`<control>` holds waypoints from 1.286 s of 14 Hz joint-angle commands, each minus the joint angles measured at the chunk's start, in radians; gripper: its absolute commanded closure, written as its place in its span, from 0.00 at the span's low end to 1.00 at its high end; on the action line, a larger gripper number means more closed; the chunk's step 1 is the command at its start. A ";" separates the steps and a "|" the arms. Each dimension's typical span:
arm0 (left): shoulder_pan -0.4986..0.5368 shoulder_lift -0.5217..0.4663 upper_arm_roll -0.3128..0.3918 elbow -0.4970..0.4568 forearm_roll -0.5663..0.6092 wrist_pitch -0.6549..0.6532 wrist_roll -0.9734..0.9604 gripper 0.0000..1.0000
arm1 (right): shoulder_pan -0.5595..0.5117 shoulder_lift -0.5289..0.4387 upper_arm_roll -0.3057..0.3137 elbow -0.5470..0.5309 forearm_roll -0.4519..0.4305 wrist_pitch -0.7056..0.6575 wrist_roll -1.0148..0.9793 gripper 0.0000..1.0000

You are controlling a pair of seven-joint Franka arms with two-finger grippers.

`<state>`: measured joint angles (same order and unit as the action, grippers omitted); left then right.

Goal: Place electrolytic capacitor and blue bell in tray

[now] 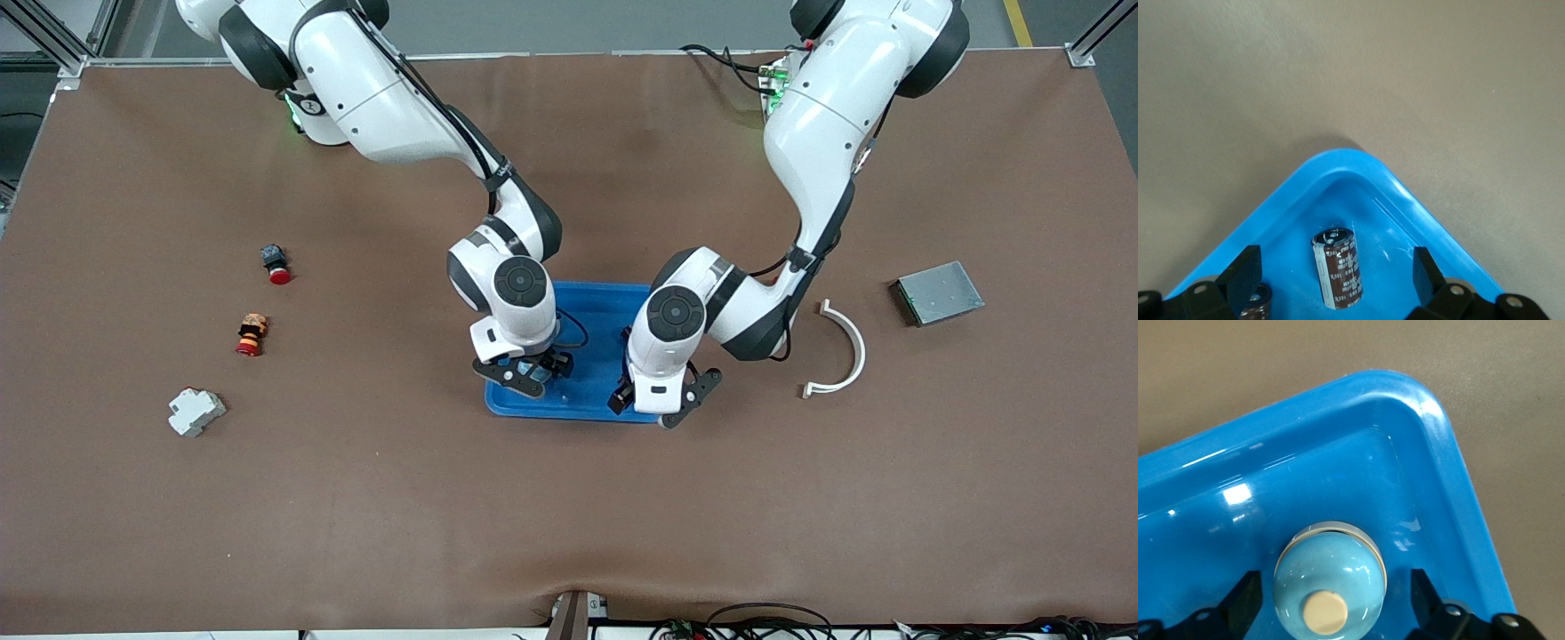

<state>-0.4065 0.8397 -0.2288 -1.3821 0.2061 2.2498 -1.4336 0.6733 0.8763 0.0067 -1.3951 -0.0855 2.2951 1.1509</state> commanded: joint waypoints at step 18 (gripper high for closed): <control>0.392 -0.422 -0.041 -0.028 -0.237 -0.636 0.783 0.00 | -0.313 -0.111 0.081 0.188 -0.013 -0.387 -0.471 0.00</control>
<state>-0.0575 0.4800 -0.2587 -1.3715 -0.0079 1.6694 -0.7326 0.4203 0.8044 0.0551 -1.2036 -0.0861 1.9413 0.7647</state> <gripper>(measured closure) 0.000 0.000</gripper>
